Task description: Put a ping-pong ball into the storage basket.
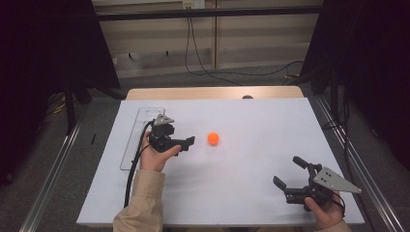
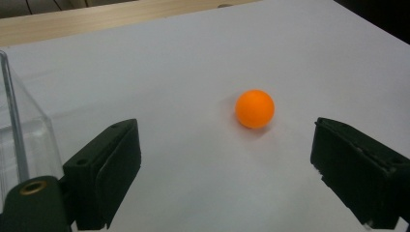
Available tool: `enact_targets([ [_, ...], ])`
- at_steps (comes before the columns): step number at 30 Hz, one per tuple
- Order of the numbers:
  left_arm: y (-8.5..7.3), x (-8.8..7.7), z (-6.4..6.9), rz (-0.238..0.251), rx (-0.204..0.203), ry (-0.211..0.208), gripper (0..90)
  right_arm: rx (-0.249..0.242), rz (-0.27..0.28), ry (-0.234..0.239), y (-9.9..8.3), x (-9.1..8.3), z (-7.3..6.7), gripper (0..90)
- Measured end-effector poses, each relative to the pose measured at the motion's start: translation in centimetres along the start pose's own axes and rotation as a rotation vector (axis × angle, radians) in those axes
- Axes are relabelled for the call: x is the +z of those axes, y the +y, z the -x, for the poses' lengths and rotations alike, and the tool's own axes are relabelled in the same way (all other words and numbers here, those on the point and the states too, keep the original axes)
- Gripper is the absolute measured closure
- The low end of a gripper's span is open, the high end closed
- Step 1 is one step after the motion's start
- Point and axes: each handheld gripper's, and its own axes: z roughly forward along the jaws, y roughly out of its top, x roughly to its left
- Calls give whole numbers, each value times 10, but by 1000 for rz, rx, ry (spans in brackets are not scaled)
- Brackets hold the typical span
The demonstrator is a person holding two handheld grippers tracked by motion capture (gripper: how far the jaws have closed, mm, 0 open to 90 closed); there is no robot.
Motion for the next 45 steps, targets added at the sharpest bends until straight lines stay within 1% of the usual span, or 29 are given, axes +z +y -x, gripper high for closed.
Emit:
enact_targets([
  [3, -1, 4, 1, -6, 5, -3, 107, 2, -1, 0, 0, 0, 0, 18],
  [6, -1, 8, 2, -1, 3, -14, 106, 4, 1, 0, 0, 0, 0, 18],
  [8, -1, 10, 4, 4, -1, -13, 106, 2, -1, 0, 0, 0, 0, 18],
  [10, -1, 11, 4, -1, 7, -13, 106, 0, -1, 1, 0, 0, 0, 18],
  [13, -1, 13, 6, 6, 2, -15, 106, 2, -1, 1, 0, 0, 0, 18],
  [15, -1, 15, 7, 1, 7, -15, 106, 1, -1, 2, 0, 0, 0, 18],
  [18, -1, 18, 8, 8, -3, -24, 106, -4, -5, 2, -1, 0, 1, 17],
  [22, -1, 21, 9, -2, 12, -26, 106, -3, -4, -2, -1, 0, 2, 18],
  [25, -1, 23, 10, 6, 10, -26, 106, 0, -2, 0, 0, 0, 1, 18],
  [26, -1, 24, 11, 1, 19, -28, 106, 1, -3, -1, 0, 0, 0, 18],
  [32, -1, 29, 12, 3, 15, -34, 106, -5, -5, 1, 0, 0, 1, 18],
  [37, -1, 33, 14, -4, 29, -38, 106, -6, -7, 3, 0, 0, 1, 18],
  [40, -2, 35, 16, -6, 27, -43, 106, -6, -6, 2, 0, 0, 1, 18],
  [41, -2, 37, 16, -9, 33, -46, 106, -7, -5, 5, 0, 0, 1, 18],
  [43, -2, 38, 17, -6, 28, -47, 106, -1, -3, 2, 0, 0, 0, 18],
  [44, -2, 39, 17, -11, 38, -49, 106, 1, -3, 2, 0, 0, 1, 18],
  [45, -2, 40, 18, -11, 36, -48, 106, -3, -5, 3, 0, 0, 1, 18],
])
